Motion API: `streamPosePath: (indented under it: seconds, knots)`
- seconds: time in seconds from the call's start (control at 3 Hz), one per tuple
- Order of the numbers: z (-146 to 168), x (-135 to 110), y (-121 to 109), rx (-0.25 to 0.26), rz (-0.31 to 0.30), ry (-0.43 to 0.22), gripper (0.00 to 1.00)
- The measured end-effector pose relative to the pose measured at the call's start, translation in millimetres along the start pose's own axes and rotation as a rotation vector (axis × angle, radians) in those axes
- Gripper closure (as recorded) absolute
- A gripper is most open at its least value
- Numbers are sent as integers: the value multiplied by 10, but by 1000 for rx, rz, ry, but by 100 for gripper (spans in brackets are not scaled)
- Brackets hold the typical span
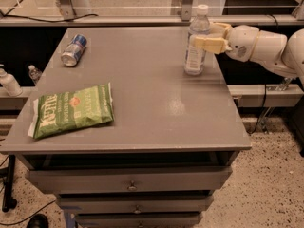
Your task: Place blue plastic bottle upright
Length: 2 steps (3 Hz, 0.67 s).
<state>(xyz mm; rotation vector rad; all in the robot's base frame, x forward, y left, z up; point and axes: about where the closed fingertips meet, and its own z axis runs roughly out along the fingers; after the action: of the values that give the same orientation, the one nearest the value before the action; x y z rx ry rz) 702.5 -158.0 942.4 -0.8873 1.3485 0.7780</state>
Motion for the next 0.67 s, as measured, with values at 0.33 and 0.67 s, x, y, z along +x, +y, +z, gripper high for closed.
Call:
streamPosePath:
  seconds: [0.33,0.67]
  knots:
    - [-32,4,1,2,-1,4,13]
    - [-58,-8,6,1,-5,6,0]
